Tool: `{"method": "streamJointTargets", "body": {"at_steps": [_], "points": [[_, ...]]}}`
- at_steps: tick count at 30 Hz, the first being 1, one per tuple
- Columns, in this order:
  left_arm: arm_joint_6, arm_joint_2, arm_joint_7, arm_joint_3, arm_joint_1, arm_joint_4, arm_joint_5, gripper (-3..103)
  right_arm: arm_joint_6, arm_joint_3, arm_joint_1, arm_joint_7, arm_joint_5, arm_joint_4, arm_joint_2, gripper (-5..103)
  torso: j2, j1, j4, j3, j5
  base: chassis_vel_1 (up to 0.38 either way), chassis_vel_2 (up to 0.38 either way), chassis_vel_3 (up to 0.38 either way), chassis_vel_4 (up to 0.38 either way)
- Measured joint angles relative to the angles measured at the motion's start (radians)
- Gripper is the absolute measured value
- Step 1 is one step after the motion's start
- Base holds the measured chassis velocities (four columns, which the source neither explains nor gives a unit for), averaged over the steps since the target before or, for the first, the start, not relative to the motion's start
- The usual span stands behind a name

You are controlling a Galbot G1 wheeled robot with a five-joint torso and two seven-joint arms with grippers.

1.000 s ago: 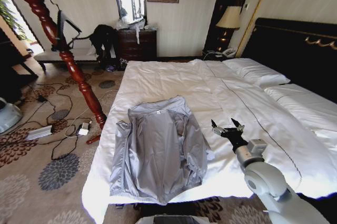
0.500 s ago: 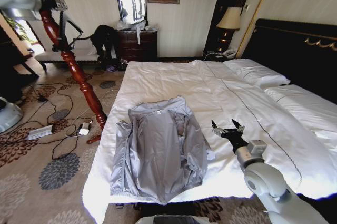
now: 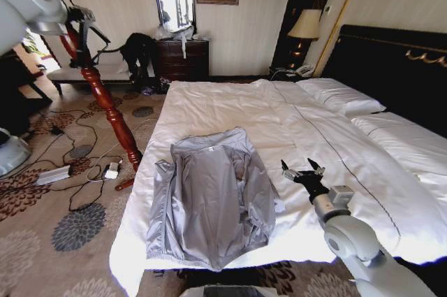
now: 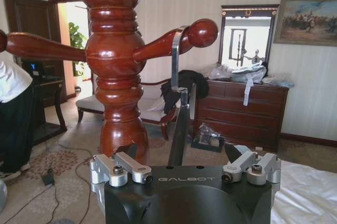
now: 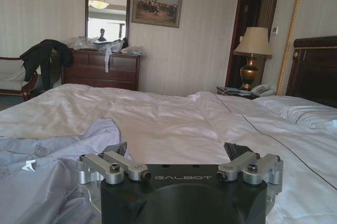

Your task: Pick up the clothes from the bed and hang them on the clothes hanger.

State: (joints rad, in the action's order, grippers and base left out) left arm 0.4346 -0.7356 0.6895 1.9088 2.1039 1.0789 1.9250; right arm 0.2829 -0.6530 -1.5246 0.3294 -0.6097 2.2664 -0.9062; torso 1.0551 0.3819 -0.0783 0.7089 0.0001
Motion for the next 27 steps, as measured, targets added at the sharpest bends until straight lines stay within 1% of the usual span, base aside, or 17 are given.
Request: {"method": "streamJointTargets", "body": {"at_steps": [2,5,8,10,11,13,14,15,17,18,19,21,23,24,25,27], "points": [[0.006,-0.011,0.001,0.002,0.006,-0.026,0.006,93,-0.002,-0.002,-0.007,-0.001,0.000,0.000,0.002,100,0.000,0.000,0.0009,0.000,-0.0002,0.000,0.000,0.000,0.000],[0.008,-0.024,0.002,0.010,0.018,-0.045,0.007,93,-0.003,-0.001,-0.007,-0.001,0.000,0.000,0.002,100,0.000,0.000,0.0010,0.000,-0.0003,0.000,0.000,0.000,0.000],[0.016,-0.052,0.012,0.037,0.048,-0.073,0.015,92,-0.003,0.004,0.002,-0.001,0.001,-0.002,-0.002,100,0.000,0.000,-0.0002,0.000,0.0000,0.000,0.000,0.000,0.000],[0.020,-0.062,0.018,0.041,0.058,-0.087,0.018,82,-0.003,0.003,0.006,0.001,-0.001,-0.002,-0.004,100,0.000,0.000,-0.0002,0.000,0.0002,0.000,0.000,0.000,0.000],[0.020,-0.062,0.018,0.041,0.058,-0.087,0.018,82,-0.003,0.003,0.006,0.001,-0.001,-0.002,-0.004,100,0.000,0.000,-0.0002,0.000,0.0002,0.000,0.000,0.000,0.000],[0.025,-0.072,0.020,0.050,0.073,-0.109,0.019,72,-0.003,-0.002,0.007,0.002,-0.007,-0.001,-0.003,100,0.000,0.000,0.0006,0.000,-0.0002,0.000,0.000,0.000,0.000],[0.027,-0.073,0.023,0.055,0.078,-0.113,0.020,72,-0.003,-0.004,0.006,0.002,-0.008,-0.001,-0.001,100,0.000,0.000,0.0007,0.000,-0.0003,0.000,0.000,0.000,0.000],[0.029,-0.073,0.026,0.061,0.084,-0.115,0.023,66,-0.003,-0.005,0.005,0.003,-0.008,-0.001,-0.001,100,0.000,0.000,0.0007,0.000,-0.0003,0.000,0.000,0.000,0.000],[0.031,-0.073,0.028,0.066,0.089,-0.115,0.025,66,-0.003,-0.006,0.005,0.003,-0.009,-0.001,0.000,100,0.000,0.000,0.0008,0.000,-0.0003,0.000,0.000,0.000,0.000],[0.033,-0.071,0.031,0.077,0.101,-0.115,0.028,55,-0.003,-0.007,0.002,0.003,-0.009,-0.001,0.000,100,0.000,0.000,0.0003,0.000,-0.0002,0.000,0.000,0.000,0.000],[0.033,-0.069,0.031,0.079,0.104,-0.114,0.029,49,-0.004,-0.007,0.002,0.003,-0.009,-0.001,0.000,100,0.000,0.000,0.0001,0.000,-0.0001,0.000,0.000,0.000,0.000],[0.033,-0.066,0.032,0.081,0.106,-0.112,0.029,49,-0.004,-0.006,0.002,0.003,-0.009,-0.001,0.000,100,0.000,0.000,0.0000,0.000,-0.0001,0.000,0.000,0.000,0.000],[0.033,-0.061,0.032,0.081,0.106,-0.108,0.030,39,-0.004,-0.003,0.003,0.003,-0.008,-0.002,0.000,100,0.000,0.000,0.0007,0.000,-0.0001,0.000,0.000,0.000,0.000],[0.033,-0.059,0.032,0.081,0.106,-0.107,0.030,34,-0.004,-0.002,0.004,0.004,-0.008,-0.003,0.001,100,0.000,0.000,0.0008,0.000,-0.0003,0.000,0.000,0.000,0.000],[0.033,-0.059,0.032,0.081,0.106,-0.107,0.030,34,-0.004,-0.002,0.004,0.004,-0.008,-0.003,0.001,100,0.000,0.000,0.0008,0.000,-0.0003,0.000,0.000,0.000,0.000],[0.034,-0.057,0.032,0.077,0.103,-0.106,0.031,23,-0.004,-0.001,0.008,0.004,-0.008,-0.006,0.002,100,0.000,0.000,0.0004,0.000,-0.0001,0.000,0.000,0.000,0.000]]}}
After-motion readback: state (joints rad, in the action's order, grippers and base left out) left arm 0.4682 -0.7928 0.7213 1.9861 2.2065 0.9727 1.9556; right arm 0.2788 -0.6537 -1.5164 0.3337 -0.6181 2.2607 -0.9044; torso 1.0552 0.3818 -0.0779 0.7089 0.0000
